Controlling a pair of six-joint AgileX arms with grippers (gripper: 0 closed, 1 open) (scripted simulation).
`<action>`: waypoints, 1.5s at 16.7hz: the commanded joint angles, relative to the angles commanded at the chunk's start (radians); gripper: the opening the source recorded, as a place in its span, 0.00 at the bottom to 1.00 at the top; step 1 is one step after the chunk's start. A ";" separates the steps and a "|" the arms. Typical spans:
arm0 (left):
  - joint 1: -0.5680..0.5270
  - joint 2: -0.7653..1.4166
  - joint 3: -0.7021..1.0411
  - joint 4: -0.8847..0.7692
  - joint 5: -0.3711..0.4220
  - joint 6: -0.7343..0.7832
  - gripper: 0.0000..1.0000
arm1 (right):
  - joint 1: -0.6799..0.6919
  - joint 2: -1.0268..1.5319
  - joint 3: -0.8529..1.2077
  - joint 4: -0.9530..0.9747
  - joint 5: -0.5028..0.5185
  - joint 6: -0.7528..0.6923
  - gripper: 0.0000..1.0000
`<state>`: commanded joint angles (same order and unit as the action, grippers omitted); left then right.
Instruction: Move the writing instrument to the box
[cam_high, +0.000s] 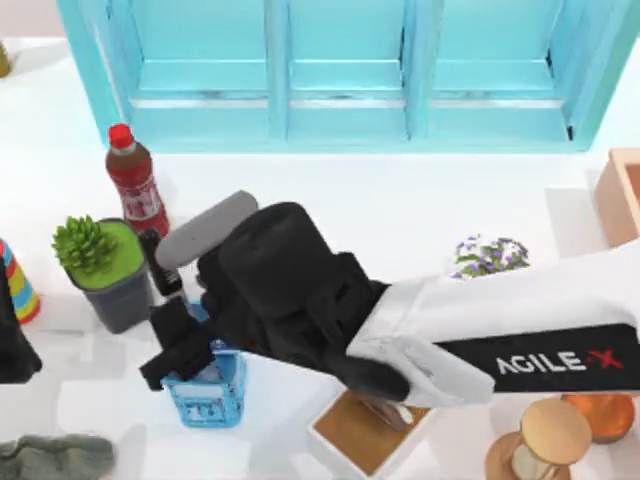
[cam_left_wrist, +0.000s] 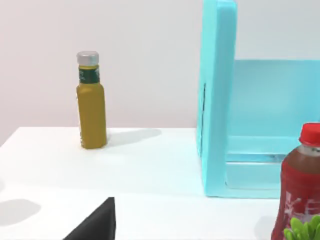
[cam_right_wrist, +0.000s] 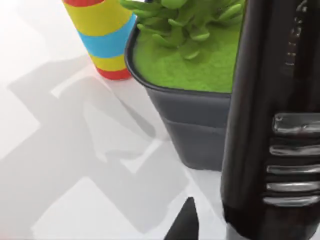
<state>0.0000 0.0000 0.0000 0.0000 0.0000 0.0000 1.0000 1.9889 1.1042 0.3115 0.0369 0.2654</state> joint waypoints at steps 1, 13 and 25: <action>0.000 0.000 0.000 0.000 0.000 0.000 1.00 | -0.017 -0.044 -0.010 -0.037 -0.016 -0.010 0.00; 0.000 0.000 0.000 0.000 0.000 0.000 1.00 | -0.240 -0.614 -0.120 -0.485 -0.206 -0.127 0.00; 0.000 0.000 0.000 0.000 0.000 0.000 1.00 | -0.596 -0.635 -0.012 -0.758 -0.292 -0.352 0.00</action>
<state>0.0000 0.0000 0.0000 0.0000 0.0000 0.0000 0.4037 1.3538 1.0919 -0.4464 -0.2552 -0.0864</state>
